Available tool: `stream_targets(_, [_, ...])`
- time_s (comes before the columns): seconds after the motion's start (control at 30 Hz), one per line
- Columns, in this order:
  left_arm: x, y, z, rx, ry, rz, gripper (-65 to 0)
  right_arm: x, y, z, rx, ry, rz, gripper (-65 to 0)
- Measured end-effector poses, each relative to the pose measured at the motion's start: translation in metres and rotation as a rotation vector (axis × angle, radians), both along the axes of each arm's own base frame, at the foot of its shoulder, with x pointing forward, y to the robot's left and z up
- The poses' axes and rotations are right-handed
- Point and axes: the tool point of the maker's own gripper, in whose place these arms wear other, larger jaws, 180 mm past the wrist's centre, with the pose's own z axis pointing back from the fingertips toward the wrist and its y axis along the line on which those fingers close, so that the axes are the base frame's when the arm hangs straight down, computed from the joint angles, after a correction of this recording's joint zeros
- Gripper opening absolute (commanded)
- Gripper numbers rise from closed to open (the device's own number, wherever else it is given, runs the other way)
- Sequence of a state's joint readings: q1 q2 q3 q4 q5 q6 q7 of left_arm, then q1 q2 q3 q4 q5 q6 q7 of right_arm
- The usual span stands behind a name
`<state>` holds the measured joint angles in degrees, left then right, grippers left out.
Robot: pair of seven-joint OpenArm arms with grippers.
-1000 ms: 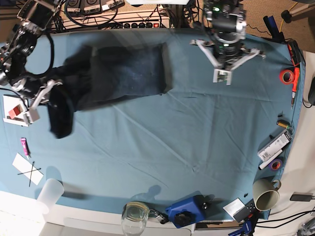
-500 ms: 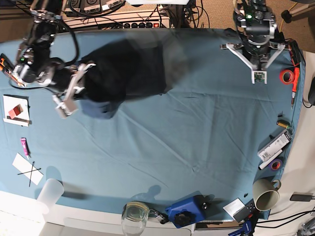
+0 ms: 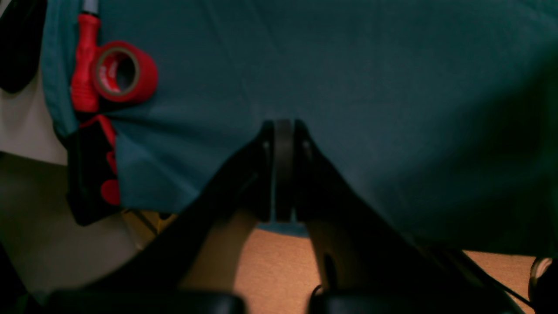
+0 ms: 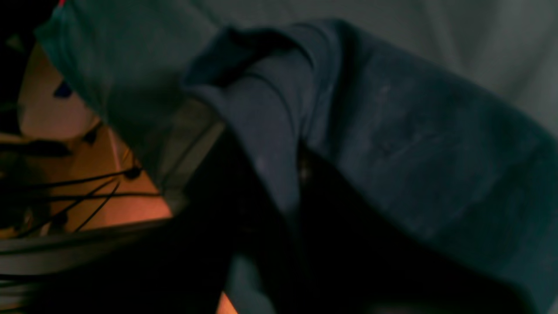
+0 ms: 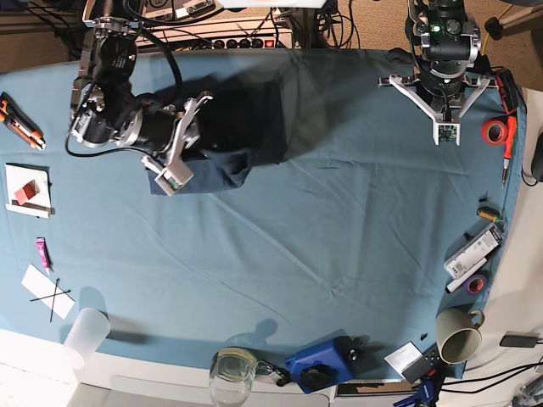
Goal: Fold the T-shirt properly
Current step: 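Lift the shirt's other end with the right gripper and fold it over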
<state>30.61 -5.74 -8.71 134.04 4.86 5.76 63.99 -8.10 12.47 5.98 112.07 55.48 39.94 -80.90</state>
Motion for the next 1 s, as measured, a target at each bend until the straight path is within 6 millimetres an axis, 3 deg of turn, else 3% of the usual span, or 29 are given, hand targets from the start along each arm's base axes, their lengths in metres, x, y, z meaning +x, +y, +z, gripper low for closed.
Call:
stream_targets(0.3, [0.0,0.0,0.0,0.001,0.0,0.0,-65.0,0.008,0.016,0.023,0.128,-0.059,0.012,-46.5])
stream_targets(0.43, [0.0,0.0,0.0,0.0,0.0,0.0,-65.0,0.024,0.02,0.062,0.154,-0.19,0.033,-46.6])
stream_targets(0.53, [-0.001,0.0,0.0,0.003,-0.009,-0.005,-65.0,0.045,-0.002,0.088,0.112,-0.314,-0.048,-46.6])
stream_targets(0.73, [-0.009,0.0,-0.004,0.001,0.018,-0.004,-65.0,0.07,-0.074,0.107,0.019,-0.427,-0.299,-46.7])
stream_targets(0.87, [-0.008,0.0,-0.004,0.003,0.011,-0.005,-65.0,0.069,-0.093,0.106,-0.025,-0.419,-0.342,-46.7])
stream_targets(1.0, [-0.008,0.0,-0.004,0.002,0.012,-0.005,-65.0,0.069,-0.115,0.089,-0.156,-0.382,-0.393,-46.8])
